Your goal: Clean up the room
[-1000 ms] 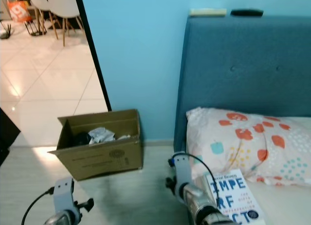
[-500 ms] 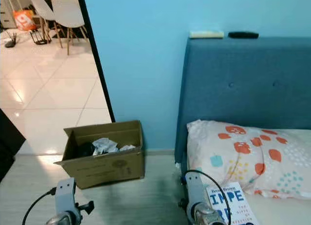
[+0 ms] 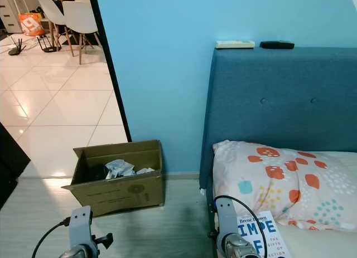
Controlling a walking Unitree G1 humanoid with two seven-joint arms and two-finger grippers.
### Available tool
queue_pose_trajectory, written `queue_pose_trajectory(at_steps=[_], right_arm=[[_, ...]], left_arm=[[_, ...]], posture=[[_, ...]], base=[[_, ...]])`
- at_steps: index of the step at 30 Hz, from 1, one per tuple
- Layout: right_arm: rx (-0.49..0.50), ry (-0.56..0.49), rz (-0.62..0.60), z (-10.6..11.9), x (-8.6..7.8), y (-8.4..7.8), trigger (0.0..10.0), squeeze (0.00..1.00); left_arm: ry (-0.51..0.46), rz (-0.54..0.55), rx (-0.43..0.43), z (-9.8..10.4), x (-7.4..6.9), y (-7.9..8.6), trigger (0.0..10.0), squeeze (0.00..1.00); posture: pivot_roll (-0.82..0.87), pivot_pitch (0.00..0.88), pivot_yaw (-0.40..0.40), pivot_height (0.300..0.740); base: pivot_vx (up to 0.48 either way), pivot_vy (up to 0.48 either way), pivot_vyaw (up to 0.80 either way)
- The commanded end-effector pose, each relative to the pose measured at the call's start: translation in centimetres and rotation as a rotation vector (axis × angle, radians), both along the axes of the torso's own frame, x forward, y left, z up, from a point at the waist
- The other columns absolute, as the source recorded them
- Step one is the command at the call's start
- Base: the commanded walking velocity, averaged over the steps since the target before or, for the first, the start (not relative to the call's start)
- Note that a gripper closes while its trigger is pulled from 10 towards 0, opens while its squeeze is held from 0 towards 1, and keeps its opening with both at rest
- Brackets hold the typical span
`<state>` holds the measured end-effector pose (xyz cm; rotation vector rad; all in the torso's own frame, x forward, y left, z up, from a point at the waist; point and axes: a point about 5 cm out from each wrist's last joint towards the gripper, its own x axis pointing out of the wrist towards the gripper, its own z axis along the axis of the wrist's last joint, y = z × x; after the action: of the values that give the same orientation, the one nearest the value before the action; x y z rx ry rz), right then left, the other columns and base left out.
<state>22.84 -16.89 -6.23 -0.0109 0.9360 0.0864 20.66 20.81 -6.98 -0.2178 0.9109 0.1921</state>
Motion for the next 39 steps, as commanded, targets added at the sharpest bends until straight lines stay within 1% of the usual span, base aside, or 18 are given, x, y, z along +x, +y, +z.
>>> queue_pose_trajectory(at_steps=[1, 3, 6, 16, 19, 29, 39], right_arm=[[0.003, 0.031, -0.02, -0.4, -0.6, -0.2, 10.0, 0.0], [0.003, 0.031, -0.02, -0.4, -0.6, -0.2, 10.0, 0.0], [0.008, 0.036, -0.03, -0.4, -0.7, -0.3, 10.0, 0.0], [0.004, 0.037, -0.028, -0.3, -0.6, -0.6, 10.0, 0.0], [-0.007, 0.037, -0.008, -0.3, -0.6, -0.6, 10.0, 0.0], [-0.008, 0.065, -0.009, -0.7, -1.3, -0.8, 10.0, 0.0], [0.0, 0.068, -0.014, -0.9, -1.6, -0.8, 10.0, 0.0]], left_arm=[[0.049, -0.004, -0.01, -0.7, -1.1, -0.4, 10.0, 0.0], [0.049, -0.004, -0.01, -0.7, -1.1, -0.4, 10.0, 0.0], [0.064, 0.005, -0.012, -1.0, -1.6, -0.5, 10.0, 0.0], [0.064, 0.01, -0.01, -0.9, -1.6, -0.4, 10.0, 0.0], [0.068, 0.007, -0.005, -1.0, -1.7, -0.2, 10.0, 0.0], [0.073, 0.015, -0.007, -1.1, -1.9, -0.1, 10.0, 0.0], [0.082, 0.018, -0.006, -1.2, -2.3, 0.1, 10.0, 0.0]], posture=[[0.09, 0.0, -0.047, 0.74], [0.09, 0.0, -0.047, 0.74], [0.09, 0.0, -0.054, 0.74], [0.07, 0.0, -0.044, 0.74], [0.06, 0.0, -0.035, 0.74], [0.06, 0.0, -0.043, 0.74], [0.06, 0.0, -0.041, 0.74]], base=[[0.0, 0.0, 0.0], [0.0, 0.0, 0.0], [-0.29, 0.0, 0.0], [-0.313, 0.0, 0.0], [-0.322, 0.0, 0.0], [-0.321, 0.0, 0.0], [-0.319, 0.0, 0.0]])
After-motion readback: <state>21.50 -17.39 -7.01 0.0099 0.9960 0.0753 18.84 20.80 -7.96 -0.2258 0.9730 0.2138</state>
